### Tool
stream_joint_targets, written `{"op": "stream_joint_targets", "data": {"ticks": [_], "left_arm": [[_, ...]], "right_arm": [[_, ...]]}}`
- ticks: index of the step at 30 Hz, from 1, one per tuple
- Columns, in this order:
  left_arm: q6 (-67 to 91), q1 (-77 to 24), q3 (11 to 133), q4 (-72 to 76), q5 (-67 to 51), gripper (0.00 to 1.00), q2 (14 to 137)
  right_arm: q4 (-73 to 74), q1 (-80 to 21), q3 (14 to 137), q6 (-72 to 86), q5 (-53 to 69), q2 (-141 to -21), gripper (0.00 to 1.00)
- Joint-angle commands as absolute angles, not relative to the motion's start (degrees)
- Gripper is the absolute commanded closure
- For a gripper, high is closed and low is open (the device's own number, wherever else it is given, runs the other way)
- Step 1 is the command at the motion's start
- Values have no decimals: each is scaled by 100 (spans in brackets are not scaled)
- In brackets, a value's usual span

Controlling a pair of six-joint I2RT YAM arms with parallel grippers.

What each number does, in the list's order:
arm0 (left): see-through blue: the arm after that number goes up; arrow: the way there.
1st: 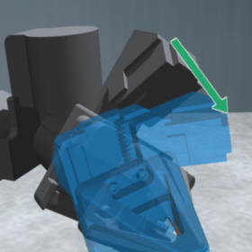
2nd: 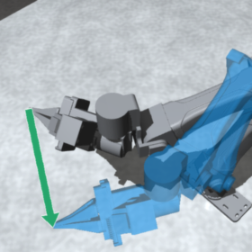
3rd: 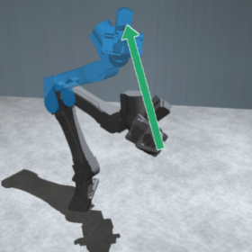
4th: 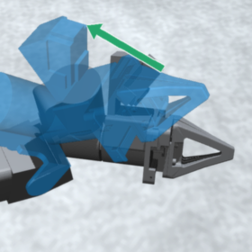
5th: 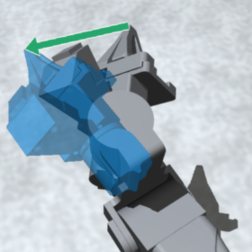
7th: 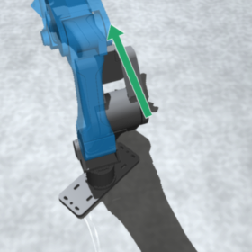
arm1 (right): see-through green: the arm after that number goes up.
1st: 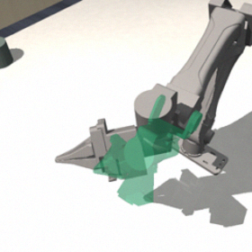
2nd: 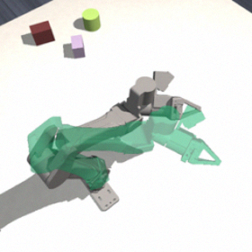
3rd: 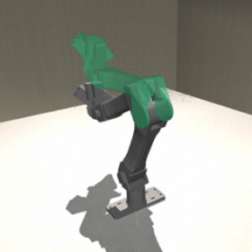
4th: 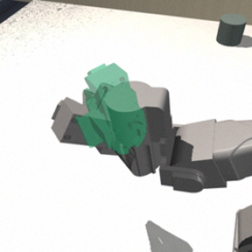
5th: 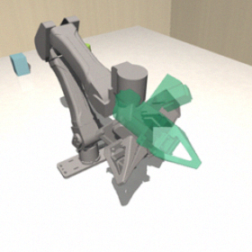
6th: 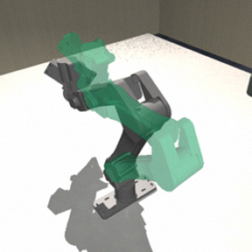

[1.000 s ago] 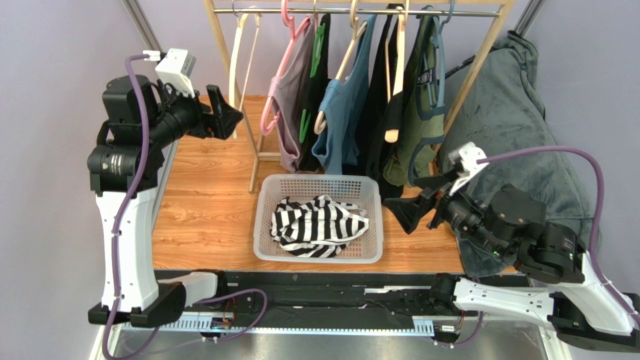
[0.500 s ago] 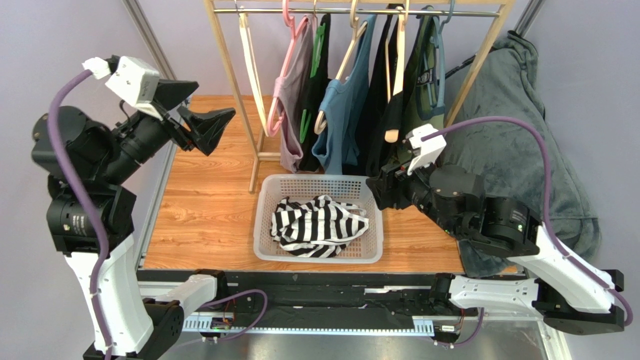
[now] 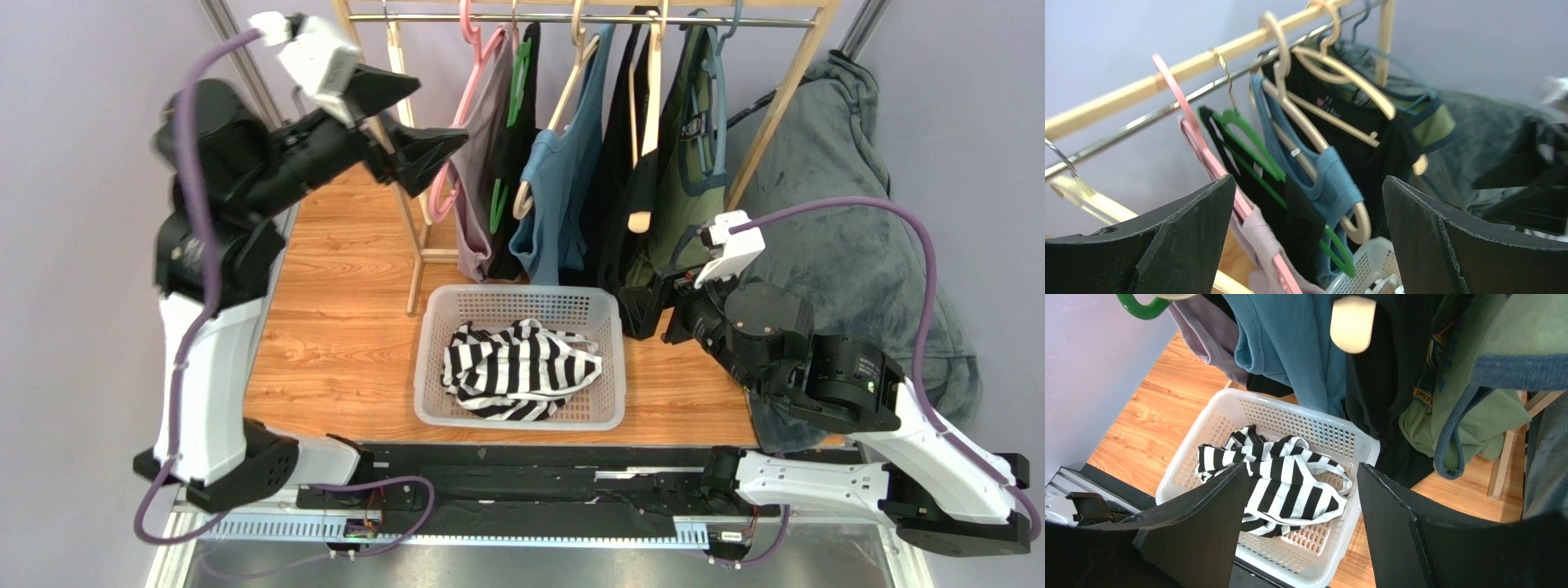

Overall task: Remove the tank top from the hanger
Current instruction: Pick up the hanger from the clothesline.

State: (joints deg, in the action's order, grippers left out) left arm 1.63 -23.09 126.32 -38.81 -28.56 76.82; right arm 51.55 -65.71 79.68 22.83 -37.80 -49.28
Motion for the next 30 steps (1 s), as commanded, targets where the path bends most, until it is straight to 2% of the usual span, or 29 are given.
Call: {"op": "stream_joint_targets", "data": {"ticks": [1, 13, 23, 26, 28, 30], "left_arm": [[-299, -2540, 12402, -4140, -1777, 2, 7954], [-492, -2637, 12533, -4359, -1099, 2, 8560], [-668, -2725, 12147, -4878, -563, 14, 8341], [-826, -2725, 12032, -4878, -379, 23, 8227], [-957, -2725, 12128, -4957, -18, 35, 8296], [-984, -2725, 12225, -5220, 210, 37, 8358]], "right_arm": [[5001, -6548, 7822, 2610, -3920, -4834, 31], [5027, -6548, 7497, 2698, -3946, -4632, 31], [5045, -6539, 7392, 2654, -4008, -4526, 30], [5036, -6548, 7348, 2663, -3999, -4500, 30], [5036, -6548, 7348, 2672, -3973, -4491, 30], [5036, -6548, 7356, 2681, -3946, -4474, 31]]}}
